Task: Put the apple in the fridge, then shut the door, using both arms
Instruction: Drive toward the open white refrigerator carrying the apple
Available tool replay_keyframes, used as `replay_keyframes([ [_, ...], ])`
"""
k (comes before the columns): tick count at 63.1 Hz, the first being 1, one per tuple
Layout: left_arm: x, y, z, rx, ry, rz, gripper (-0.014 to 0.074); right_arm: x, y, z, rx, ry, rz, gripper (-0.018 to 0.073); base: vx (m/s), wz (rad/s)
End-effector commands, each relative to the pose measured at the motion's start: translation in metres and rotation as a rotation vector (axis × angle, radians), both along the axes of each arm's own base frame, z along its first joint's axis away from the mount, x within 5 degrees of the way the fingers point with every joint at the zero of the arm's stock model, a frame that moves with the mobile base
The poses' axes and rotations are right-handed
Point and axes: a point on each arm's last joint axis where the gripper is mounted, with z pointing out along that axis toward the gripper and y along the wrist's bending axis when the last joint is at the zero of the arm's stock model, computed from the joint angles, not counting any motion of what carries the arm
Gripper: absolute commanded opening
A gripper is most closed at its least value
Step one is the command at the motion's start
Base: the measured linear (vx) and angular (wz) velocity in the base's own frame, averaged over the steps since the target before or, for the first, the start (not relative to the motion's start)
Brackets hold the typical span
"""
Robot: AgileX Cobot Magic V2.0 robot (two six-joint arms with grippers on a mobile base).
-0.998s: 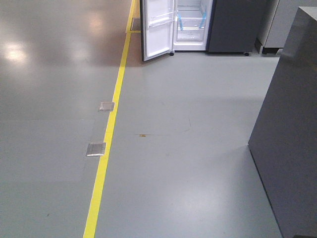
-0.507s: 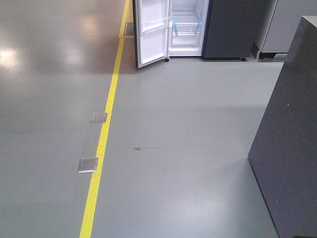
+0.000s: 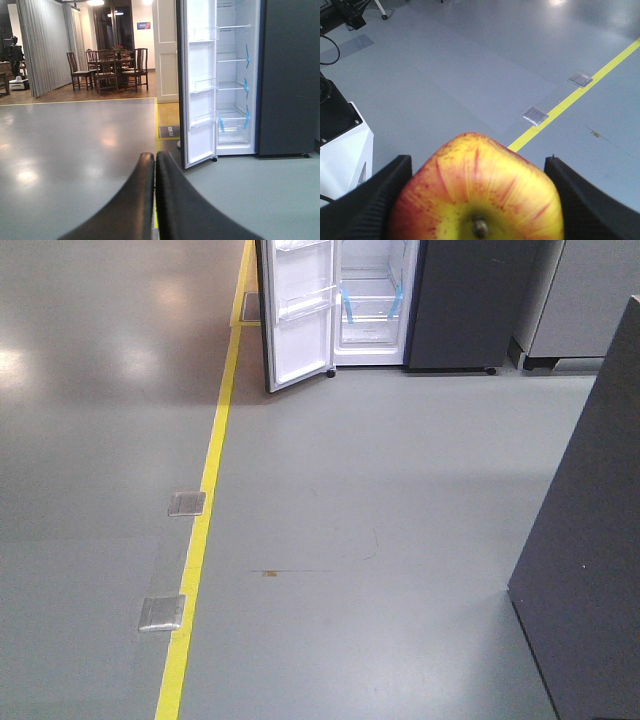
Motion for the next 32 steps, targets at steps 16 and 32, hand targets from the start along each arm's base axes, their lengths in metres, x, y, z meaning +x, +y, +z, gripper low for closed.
replay_keyframes([
  [16,-0.001,-0.0002,0.0006,-0.006,-0.072,-0.004,-0.0006,0.0019,0.0021,0.0122,0.066,-0.044,-0.009,0.0369,0.27,0.04],
  [32,-0.001,-0.0002,0.0006,-0.006,-0.072,-0.004,-0.0006,0.0019,0.0021,0.0122,0.066,-0.044,-0.009,0.0369,0.28,0.06],
])
